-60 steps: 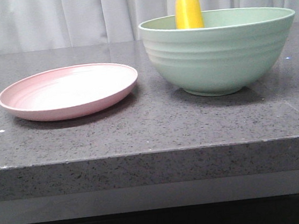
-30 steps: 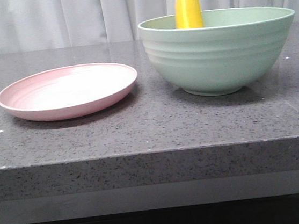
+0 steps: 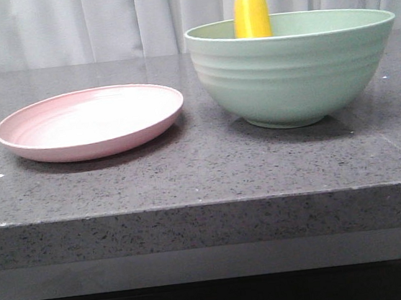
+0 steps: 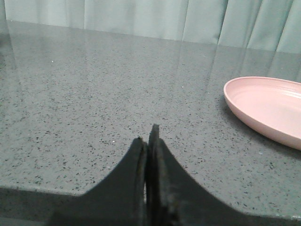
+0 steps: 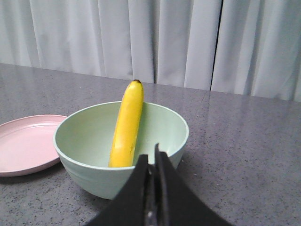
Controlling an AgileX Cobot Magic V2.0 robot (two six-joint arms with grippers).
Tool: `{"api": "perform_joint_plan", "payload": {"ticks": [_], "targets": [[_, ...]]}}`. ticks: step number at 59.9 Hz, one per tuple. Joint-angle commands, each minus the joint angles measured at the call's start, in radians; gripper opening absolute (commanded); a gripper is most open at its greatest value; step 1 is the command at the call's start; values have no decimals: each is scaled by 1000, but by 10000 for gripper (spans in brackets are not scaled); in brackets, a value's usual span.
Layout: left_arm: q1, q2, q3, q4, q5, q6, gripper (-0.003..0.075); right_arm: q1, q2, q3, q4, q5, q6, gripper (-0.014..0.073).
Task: Transfer banana from pink plate to green bowl
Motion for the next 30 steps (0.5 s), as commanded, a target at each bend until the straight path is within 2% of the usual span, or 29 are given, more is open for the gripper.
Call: {"api": "perform_joint_plan", "payload": {"ticks": [1,30], "targets": [[0,-20,4,-2,-88,-11,-20,2,8,-24,14,-61,-9,-116],[0,-20,4,-2,-88,-11,-20,2,8,-24,9,-86,9,-116]]}}
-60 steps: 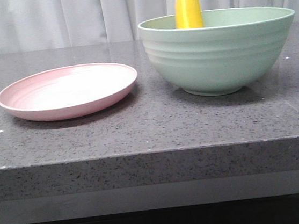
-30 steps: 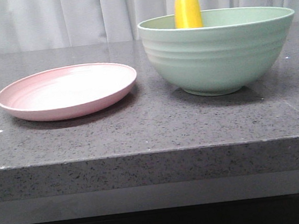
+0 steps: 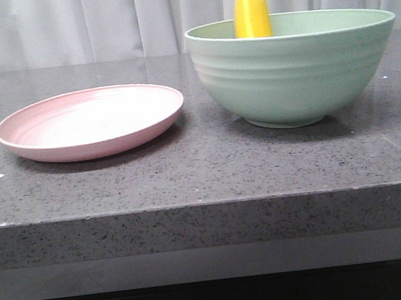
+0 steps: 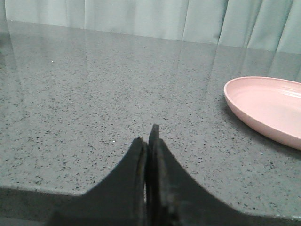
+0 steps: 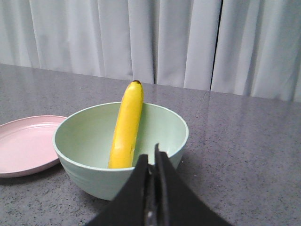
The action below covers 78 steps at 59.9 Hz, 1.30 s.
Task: Transfer banana from pink plate to green bowl
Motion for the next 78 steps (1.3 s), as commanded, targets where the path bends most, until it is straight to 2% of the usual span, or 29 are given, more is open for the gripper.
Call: {"api": "perform_joint_plan", "payload": {"ticks": [1,5,12,18,29,37,46,50,78], "targets": [[0,-20,4,-2,-88,-11,-20,2,8,-22,2,-84,20,-116],[0,-20,4,-2,-88,-11,-20,-1,7,-10,-86,-106,111,-116],[0,-20,4,-2,-88,-11,-20,-1,5,35,-405,-167,408,-116],[0,-18,4,-2,-88,-11,-20,-1,-4,89,-522,-220,559,-116],[0,-18,4,-2,-88,-11,-20,-8,-64,219,-527,-254,565,-116],[0,-18,4,-2,-88,-11,-20,-70,-131,314,-520,-242,571,-116],[0,-18,4,-2,-88,-11,-20,-88,-238,403,-520,-232,600,-116],[0,-18,4,-2,-88,-11,-20,-89,-295,400,-520,-176,608,-116],[0,-17,4,-2,-88,-11,-20,-92,-289,400,-518,-169,608,-116]]}}
